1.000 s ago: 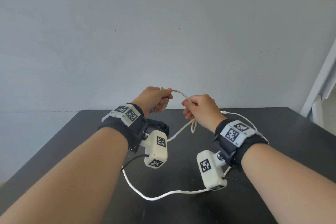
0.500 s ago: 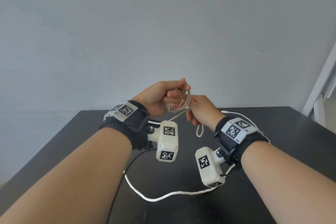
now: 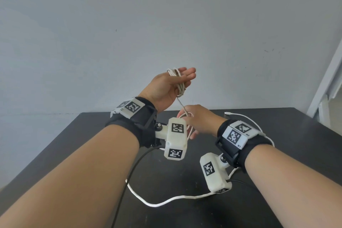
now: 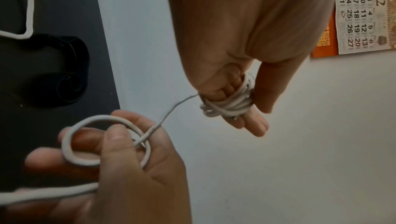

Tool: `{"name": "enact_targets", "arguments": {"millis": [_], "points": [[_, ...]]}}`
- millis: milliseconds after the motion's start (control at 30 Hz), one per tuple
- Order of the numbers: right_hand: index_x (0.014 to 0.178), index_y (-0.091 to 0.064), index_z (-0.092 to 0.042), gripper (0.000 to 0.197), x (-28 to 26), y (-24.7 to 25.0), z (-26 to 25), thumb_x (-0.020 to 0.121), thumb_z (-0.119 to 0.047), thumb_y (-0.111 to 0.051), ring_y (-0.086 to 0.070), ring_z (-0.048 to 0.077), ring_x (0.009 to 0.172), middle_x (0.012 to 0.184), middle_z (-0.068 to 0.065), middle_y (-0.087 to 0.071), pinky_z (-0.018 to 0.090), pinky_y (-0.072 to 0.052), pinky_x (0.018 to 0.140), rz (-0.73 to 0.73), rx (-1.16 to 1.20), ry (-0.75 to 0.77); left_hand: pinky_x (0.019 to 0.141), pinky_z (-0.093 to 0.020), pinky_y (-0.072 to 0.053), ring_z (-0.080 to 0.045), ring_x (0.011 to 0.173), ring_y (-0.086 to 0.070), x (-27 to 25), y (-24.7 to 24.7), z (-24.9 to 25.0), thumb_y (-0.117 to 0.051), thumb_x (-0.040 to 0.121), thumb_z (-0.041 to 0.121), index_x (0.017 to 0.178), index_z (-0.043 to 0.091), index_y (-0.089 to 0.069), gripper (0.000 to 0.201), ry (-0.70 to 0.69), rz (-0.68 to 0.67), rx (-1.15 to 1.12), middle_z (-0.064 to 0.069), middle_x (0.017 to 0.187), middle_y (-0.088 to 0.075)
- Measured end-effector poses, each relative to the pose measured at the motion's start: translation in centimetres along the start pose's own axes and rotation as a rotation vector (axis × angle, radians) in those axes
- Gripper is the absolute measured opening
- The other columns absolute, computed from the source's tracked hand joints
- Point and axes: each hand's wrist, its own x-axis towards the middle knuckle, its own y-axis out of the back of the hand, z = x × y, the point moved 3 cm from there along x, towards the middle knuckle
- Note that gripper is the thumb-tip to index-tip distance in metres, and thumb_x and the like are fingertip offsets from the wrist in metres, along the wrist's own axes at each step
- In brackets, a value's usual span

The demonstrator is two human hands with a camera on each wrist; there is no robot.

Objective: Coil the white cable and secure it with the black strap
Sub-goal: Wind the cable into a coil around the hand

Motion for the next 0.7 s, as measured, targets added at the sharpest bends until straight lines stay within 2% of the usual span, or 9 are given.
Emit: {"name": "enact_targets", "arguments": {"millis": [100, 200, 300, 367, 433, 500, 567, 633, 700], "points": [[0.097, -0.060, -0.015, 0.016, -0.3, 0.0, -0.7, 0.095, -0.013, -0.044, -0.062, 0.018, 0.056, 0.078, 0.001, -0.065, 0.021, -0.047, 0.040, 0.010, -0.077, 0.068, 0.095, -0.027, -0.048, -0.020, 0.103, -0.065, 0.2, 0.9, -0.4, -0.046, 0.090, -0.013, 0.132, -0.005, -0.040, 0.043, -0.051, 0.088, 0.133, -0.013, 0.121, -0.063], [0.092, -0.062, -0.016, 0.016, -0.2, 0.0, -1.3, 0.093, -0.013, -0.047, -0.057, 0.014, 0.048, 0.076, 0.001, -0.069, 0.021, -0.043, 0.043, 0.020, -0.079, 0.114, 0.084, -0.020, -0.049, -0.018, 0.110, -0.060, 0.1, 1.3, -0.7, -0.046, 0.090, -0.012, 0.132, -0.002, -0.041, 0.043, -0.092, 0.135, 0.562, -0.013, 0.128, -0.060], [0.089, -0.063, -0.014, 0.015, -0.2, -0.1, -1.5, 0.092, -0.012, -0.048, -0.054, 0.013, 0.045, 0.078, 0.005, -0.070, 0.023, -0.043, 0.048, 0.008, -0.076, 0.115, 0.069, -0.011, -0.050, -0.015, 0.104, -0.061, 0.5, 1.5, -1.2, -0.045, 0.089, -0.010, 0.127, 0.001, -0.041, 0.040, -0.079, 0.116, 0.912, -0.010, 0.121, -0.063], [0.092, -0.066, -0.009, 0.017, -0.2, -0.2, -1.3, 0.093, -0.013, -0.049, -0.053, 0.011, 0.042, 0.074, 0.004, -0.069, 0.018, -0.044, 0.044, 0.013, -0.085, 0.119, 0.064, -0.016, -0.049, -0.018, 0.103, -0.064, 0.7, 1.6, -1.4, -0.041, 0.085, -0.013, 0.105, 0.008, -0.048, 0.029, -0.038, 0.091, 1.031, -0.013, 0.115, -0.066], [0.094, -0.067, -0.002, 0.021, -0.2, -0.1, -1.0, 0.095, -0.016, -0.051, -0.053, 0.012, 0.042, 0.069, 0.001, -0.066, 0.015, -0.044, 0.042, 0.034, -0.080, 0.122, 0.072, -0.027, -0.055, -0.017, 0.099, -0.066, 0.7, 1.8, -1.7, -0.046, 0.081, -0.012, 0.080, 0.014, -0.043, 0.026, -0.015, 0.011, 1.207, -0.017, 0.107, -0.066], [0.094, -0.068, 0.000, 0.024, -0.1, -0.1, -0.9, 0.095, -0.018, -0.053, -0.052, 0.014, 0.043, 0.068, -0.002, -0.067, 0.014, -0.043, 0.042, 0.049, -0.076, 0.113, 0.073, -0.032, -0.055, -0.017, 0.086, -0.067, 0.6, 2.1, -2.2, -0.056, 0.079, -0.006, 0.077, 0.011, -0.042, 0.022, -0.003, -0.091, 1.383, -0.016, 0.091, -0.067], [0.088, -0.067, -0.005, 0.026, -0.1, -0.1, -0.9, 0.096, -0.021, -0.049, -0.053, 0.013, 0.045, 0.070, -0.001, -0.069, 0.014, -0.042, 0.042, 0.046, -0.063, 0.107, 0.055, -0.028, -0.044, -0.017, 0.063, -0.053, 0.7, 2.4, -2.8, -0.055, 0.078, -0.005, 0.069, 0.011, -0.036, 0.027, -0.029, -0.140, 1.578, -0.013, 0.072, -0.057], [0.080, -0.063, -0.014, 0.026, -0.3, 0.0, -0.9, 0.098, -0.018, -0.044, -0.055, 0.013, 0.044, 0.072, 0.002, -0.070, 0.016, -0.042, 0.044, 0.038, -0.007, 0.100, 0.053, -0.027, -0.032, -0.017, 0.059, -0.038, 0.6, 2.3, -3.3, -0.049, 0.075, -0.007, 0.067, 0.014, -0.030, 0.030, -0.067, -0.168, 1.724, -0.011, 0.071, -0.045], [0.080, -0.060, -0.016, 0.025, -0.4, 0.3, -0.6, 0.097, -0.013, -0.042, -0.055, 0.015, 0.043, 0.071, 0.004, -0.071, 0.020, -0.042, 0.046, 0.071, 0.061, 0.083, 0.053, -0.023, -0.031, -0.017, 0.061, -0.040, 0.3, 2.1, -3.4, -0.054, 0.076, -0.003, 0.075, 0.011, -0.034, 0.024, -0.088, -0.180, 1.794, -0.006, 0.072, -0.043]]}}
